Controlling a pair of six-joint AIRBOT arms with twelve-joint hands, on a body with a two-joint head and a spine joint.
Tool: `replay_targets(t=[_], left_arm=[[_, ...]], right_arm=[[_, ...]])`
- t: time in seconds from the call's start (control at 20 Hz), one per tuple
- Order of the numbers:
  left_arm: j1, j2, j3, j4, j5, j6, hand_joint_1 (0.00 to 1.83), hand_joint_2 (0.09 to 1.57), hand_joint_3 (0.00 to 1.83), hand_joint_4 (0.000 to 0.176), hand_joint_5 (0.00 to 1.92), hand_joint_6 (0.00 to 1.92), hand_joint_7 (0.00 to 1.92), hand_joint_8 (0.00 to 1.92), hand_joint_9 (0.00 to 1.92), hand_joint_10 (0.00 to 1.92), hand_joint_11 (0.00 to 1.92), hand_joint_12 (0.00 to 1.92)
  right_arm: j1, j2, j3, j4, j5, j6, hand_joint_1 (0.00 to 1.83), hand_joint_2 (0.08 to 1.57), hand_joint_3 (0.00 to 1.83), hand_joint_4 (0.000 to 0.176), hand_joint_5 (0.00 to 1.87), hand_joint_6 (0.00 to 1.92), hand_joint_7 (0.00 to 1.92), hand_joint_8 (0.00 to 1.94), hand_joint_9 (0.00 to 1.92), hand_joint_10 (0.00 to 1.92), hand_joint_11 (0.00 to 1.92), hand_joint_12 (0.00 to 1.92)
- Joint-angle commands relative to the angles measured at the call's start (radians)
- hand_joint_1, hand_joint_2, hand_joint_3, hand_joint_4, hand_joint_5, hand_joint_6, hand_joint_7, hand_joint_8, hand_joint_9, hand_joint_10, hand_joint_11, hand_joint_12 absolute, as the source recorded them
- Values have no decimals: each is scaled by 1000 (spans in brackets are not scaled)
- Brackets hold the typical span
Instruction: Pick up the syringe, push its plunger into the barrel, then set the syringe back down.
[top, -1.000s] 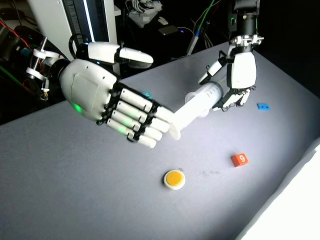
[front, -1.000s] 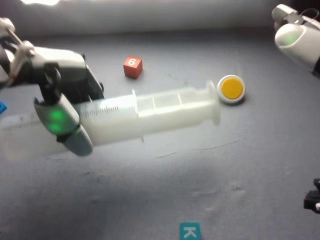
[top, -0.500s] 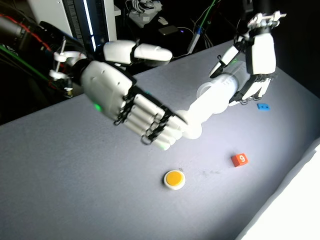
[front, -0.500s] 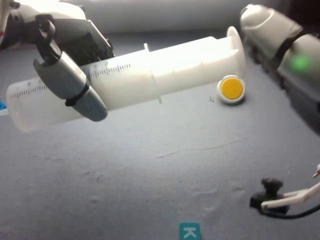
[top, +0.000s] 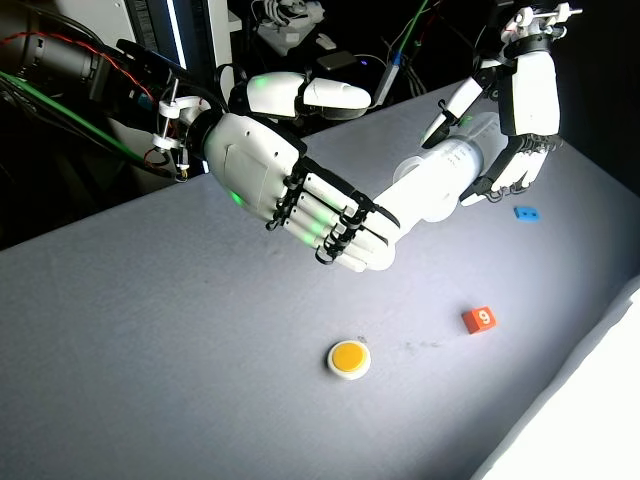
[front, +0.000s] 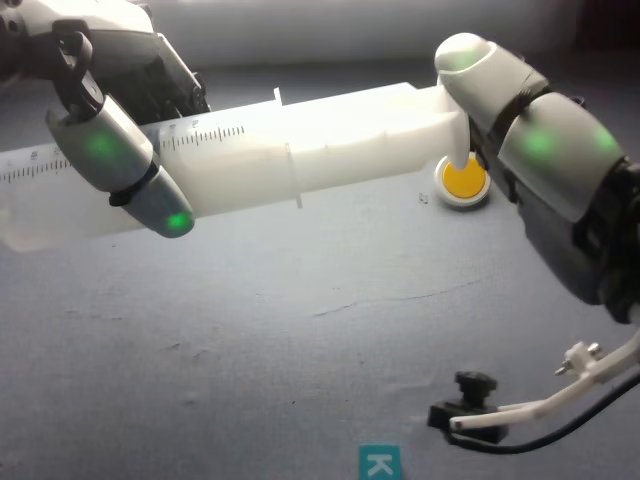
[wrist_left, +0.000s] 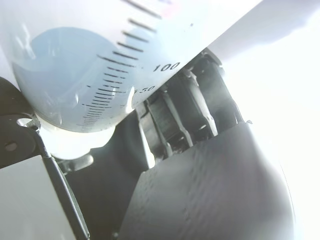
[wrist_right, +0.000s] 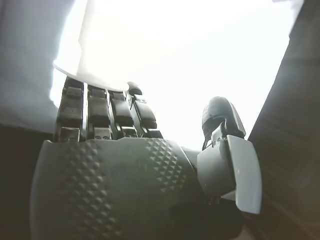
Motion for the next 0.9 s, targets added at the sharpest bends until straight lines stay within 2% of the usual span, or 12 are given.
replay_targets(t=[0.0,0.05,0.15,0.2,0.3,0.4,0.45,0.6,0.7,0.75,0.8,0.85], left_arm=[[-21,-1,-7,-13,-133,-28,1377,1089,0,0,960,1032,1169,618,872,1217,469,1472],[-21,0,-8,-13,-132,-28,1278,1063,0,0,1018,898,1189,696,918,1012,465,1534],[-20,0,-8,-9,-131,-28,1251,1057,0,0,1022,924,1203,647,990,784,531,1475],[-20,0,-7,-8,-131,-28,1355,1076,0,0,990,976,1200,576,911,1120,502,1483],[-18,0,-8,-6,-131,-28,1253,1060,1,0,1018,919,1188,691,938,851,461,1500],[-16,1,-8,-4,-131,-28,1243,1069,0,0,1007,937,1162,735,957,802,473,1490],[-16,1,-9,-4,-131,-28,1353,1080,0,0,979,948,1164,689,902,1136,491,1487],[-16,1,-8,-4,-131,-28,1378,1086,0,0,963,998,1169,655,879,1206,494,1453],[-13,1,-9,-3,-131,-28,1251,1064,0,0,1007,986,1199,603,993,711,549,1414],[-12,1,-9,2,-131,-28,1356,1070,0,0,985,995,1225,494,943,1073,571,1407],[-12,1,-8,4,-131,-28,1269,1070,3,0,982,1055,1205,547,959,849,575,1402],[-11,1,-8,4,-131,-28,1355,1087,0,0,951,1078,1179,545,913,1129,555,1409]], right_arm=[[22,-17,-7,-137,18,-2,0,1180,0,0,0,0,0,0,0,0,0,0],[26,-36,-7,-137,11,-5,0,1185,0,0,0,0,0,0,0,0,0,0],[31,-72,-7,-137,-1,-10,0,1187,0,0,0,0,0,0,0,0,0,0],[32,-83,-7,-137,-3,-15,0,1182,0,0,0,0,0,0,0,0,0,0],[45,-121,-12,-137,-14,-21,0,1180,0,0,0,0,0,0,0,0,0,0],[62,-156,-16,-137,-28,-29,0,1179,0,0,0,0,0,0,0,0,0,0],[71,-177,-18,-137,-42,-33,0,1179,0,0,0,0,0,0,0,0,0,0],[101,-215,-18,-137,-176,-75,0,1181,0,0,0,0,0,0,0,0,0,0],[115,-244,-18,-137,-213,-74,0,1177,0,0,0,0,0,0,0,0,0,0],[122,-260,-18,-137,-230,-72,0,1174,0,0,0,0,0,0,0,0,0,0],[127,-269,-17,-137,-241,-65,0,1180,0,0,0,0,0,0,0,0,0,0],[132,-279,-17,-137,-276,-60,0,1180,0,0,0,0,0,0,0,0,0,0]])
